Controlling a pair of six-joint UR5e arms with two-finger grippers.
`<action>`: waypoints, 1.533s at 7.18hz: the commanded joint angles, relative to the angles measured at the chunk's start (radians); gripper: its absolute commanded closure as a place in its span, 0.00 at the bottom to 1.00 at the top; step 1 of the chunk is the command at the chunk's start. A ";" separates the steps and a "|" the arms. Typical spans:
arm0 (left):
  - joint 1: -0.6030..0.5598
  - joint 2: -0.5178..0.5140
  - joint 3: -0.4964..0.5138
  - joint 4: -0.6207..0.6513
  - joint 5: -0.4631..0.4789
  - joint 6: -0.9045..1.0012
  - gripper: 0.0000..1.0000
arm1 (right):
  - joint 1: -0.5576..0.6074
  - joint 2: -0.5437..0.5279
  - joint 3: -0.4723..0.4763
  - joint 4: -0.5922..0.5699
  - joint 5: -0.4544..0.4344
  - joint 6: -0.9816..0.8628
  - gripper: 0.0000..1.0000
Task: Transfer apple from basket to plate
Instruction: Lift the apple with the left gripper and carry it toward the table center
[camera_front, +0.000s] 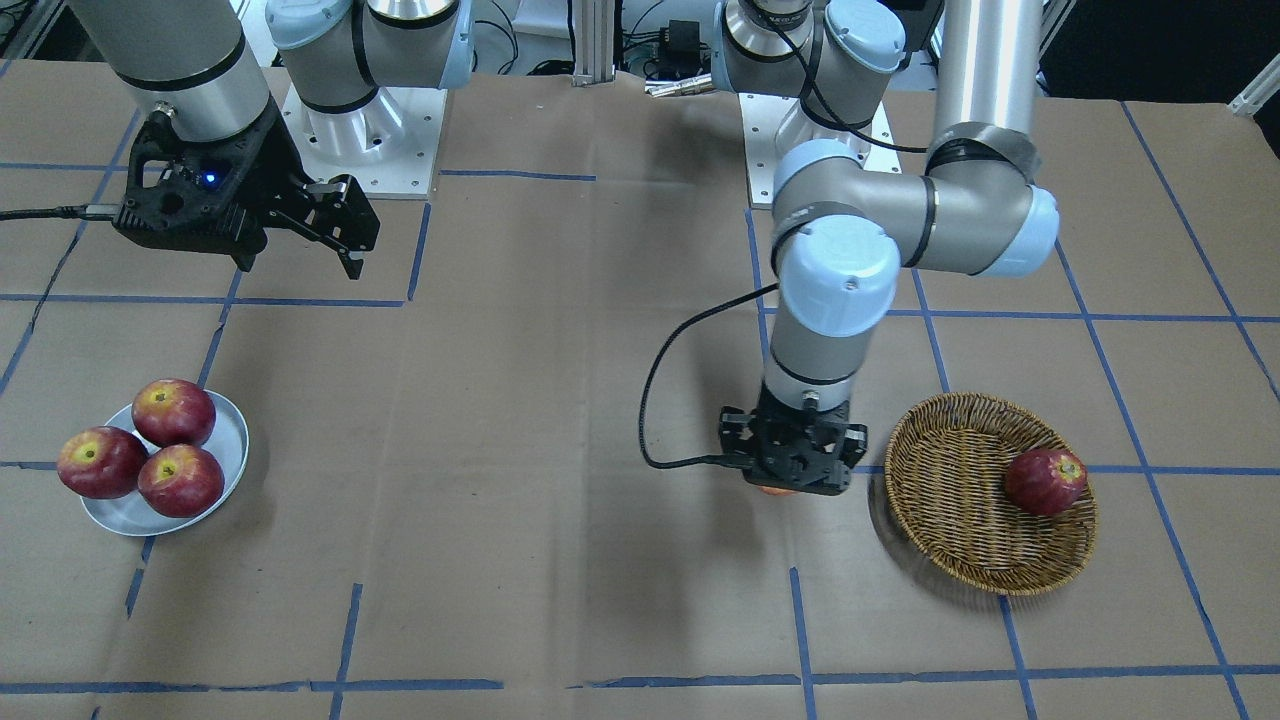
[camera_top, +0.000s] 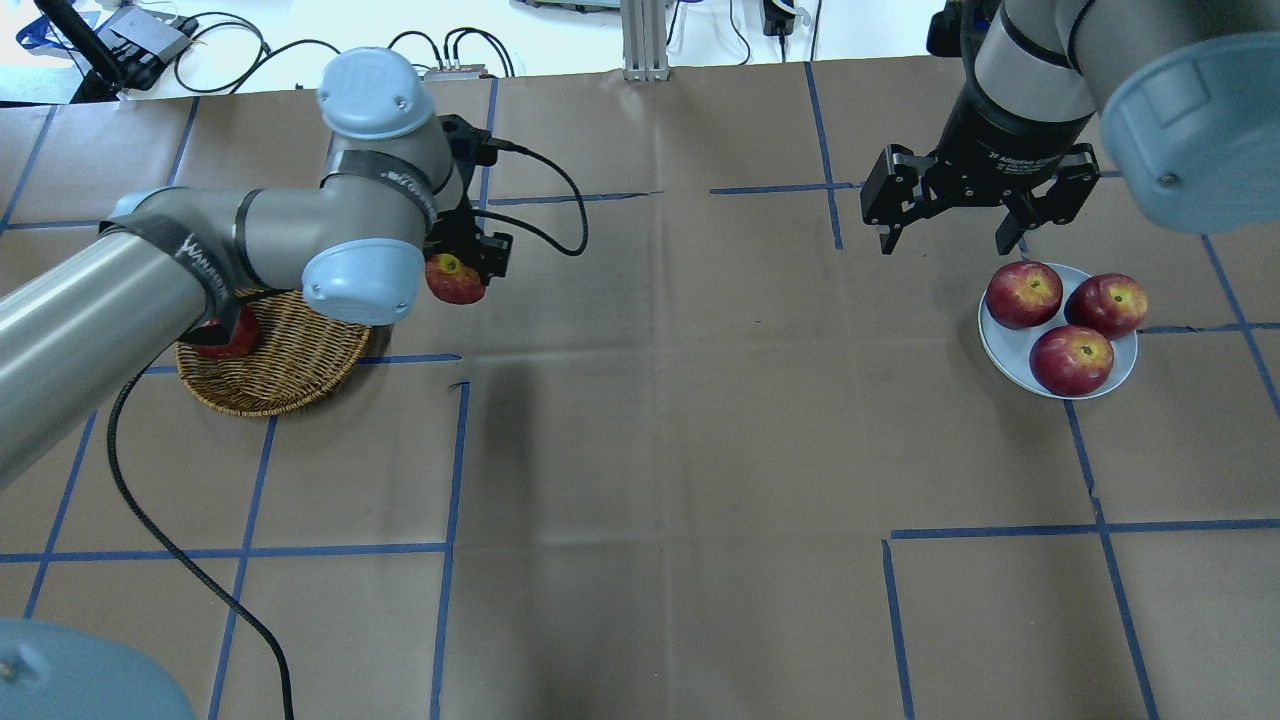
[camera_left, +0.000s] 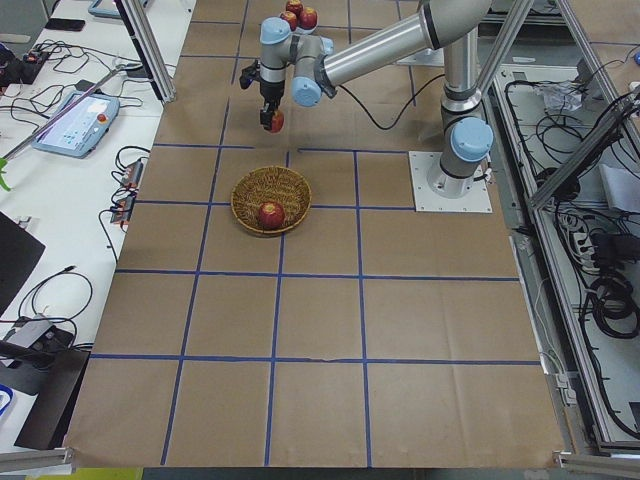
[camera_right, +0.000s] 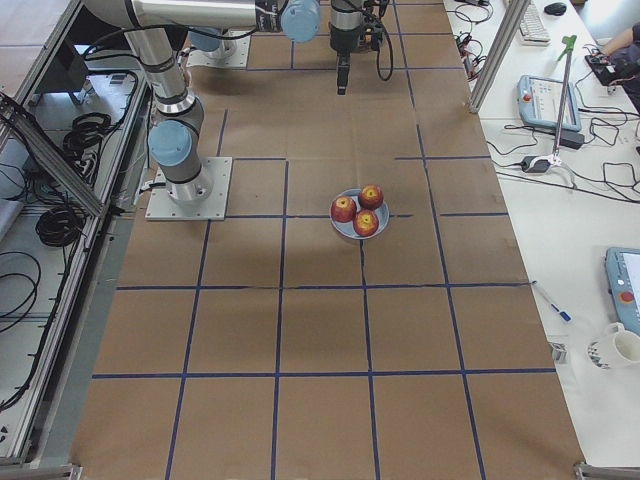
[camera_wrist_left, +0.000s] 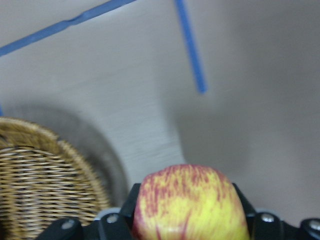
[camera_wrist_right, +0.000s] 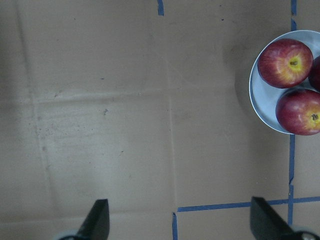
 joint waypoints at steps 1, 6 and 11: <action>-0.193 -0.134 0.188 -0.111 0.005 -0.286 0.62 | 0.000 0.000 0.000 0.000 0.000 0.000 0.00; -0.269 -0.273 0.230 -0.105 -0.004 -0.371 0.62 | 0.000 0.000 0.000 0.000 0.000 0.000 0.00; -0.269 -0.290 0.233 -0.098 0.002 -0.365 0.38 | 0.000 0.000 0.000 0.002 0.000 0.000 0.00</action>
